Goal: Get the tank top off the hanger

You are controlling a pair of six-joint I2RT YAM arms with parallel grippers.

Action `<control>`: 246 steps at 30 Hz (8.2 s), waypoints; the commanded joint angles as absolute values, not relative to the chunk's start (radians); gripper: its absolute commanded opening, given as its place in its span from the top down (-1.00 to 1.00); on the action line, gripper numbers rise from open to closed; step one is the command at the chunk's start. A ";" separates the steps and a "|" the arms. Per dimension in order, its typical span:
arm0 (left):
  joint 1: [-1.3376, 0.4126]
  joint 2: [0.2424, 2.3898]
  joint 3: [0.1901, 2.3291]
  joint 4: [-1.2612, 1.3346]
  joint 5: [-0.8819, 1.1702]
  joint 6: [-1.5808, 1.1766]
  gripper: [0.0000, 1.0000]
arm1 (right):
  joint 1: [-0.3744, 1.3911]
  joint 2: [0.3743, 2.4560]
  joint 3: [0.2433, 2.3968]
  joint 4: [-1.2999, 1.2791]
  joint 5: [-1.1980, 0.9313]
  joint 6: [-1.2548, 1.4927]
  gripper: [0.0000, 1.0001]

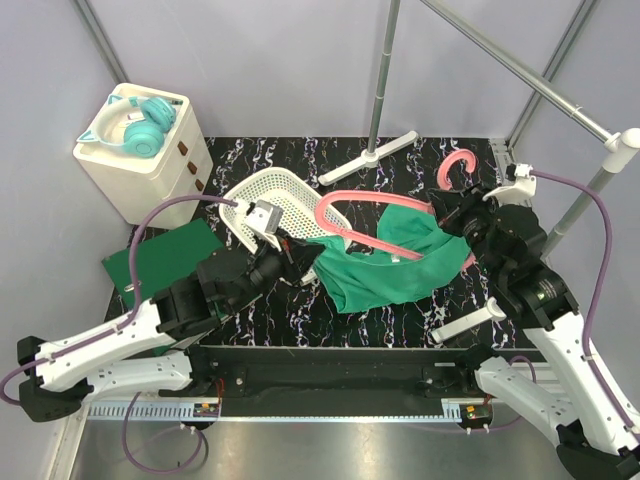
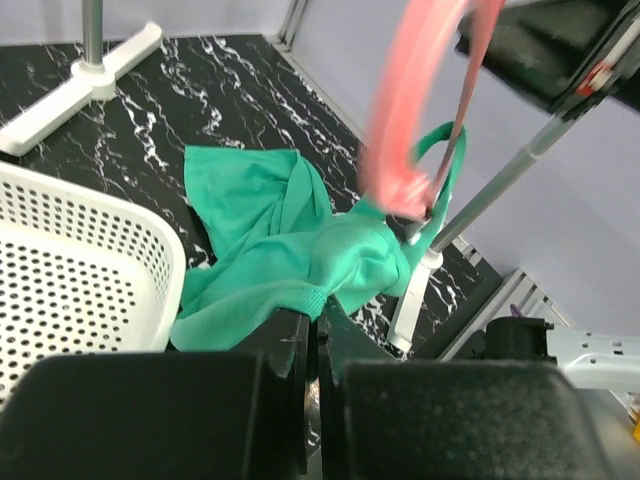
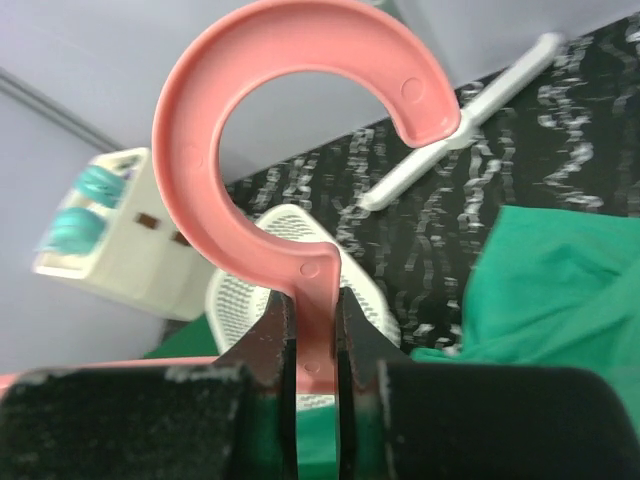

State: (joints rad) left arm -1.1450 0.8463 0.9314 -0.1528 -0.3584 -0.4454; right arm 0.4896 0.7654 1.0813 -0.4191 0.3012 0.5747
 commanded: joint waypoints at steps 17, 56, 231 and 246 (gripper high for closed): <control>-1.068 1.103 0.871 0.080 -0.284 -0.574 1.00 | 0.488 0.697 1.141 -0.028 -0.213 1.009 1.00; -0.971 1.179 0.905 0.057 -0.035 -0.532 -0.46 | 0.488 0.629 1.012 -0.093 -0.187 0.878 1.00; -1.209 2.030 1.433 -0.121 -0.172 -0.345 0.36 | 0.488 0.302 0.973 -0.917 0.351 0.637 -0.99; -1.069 1.499 1.336 -0.216 -0.167 -0.251 1.00 | 0.488 0.305 0.966 -0.910 0.348 0.635 -0.99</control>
State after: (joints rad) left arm -1.1427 1.6676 1.3781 -0.2459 -0.1658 -0.2581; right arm 0.4843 0.2909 0.9699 -0.9619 0.3534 0.6498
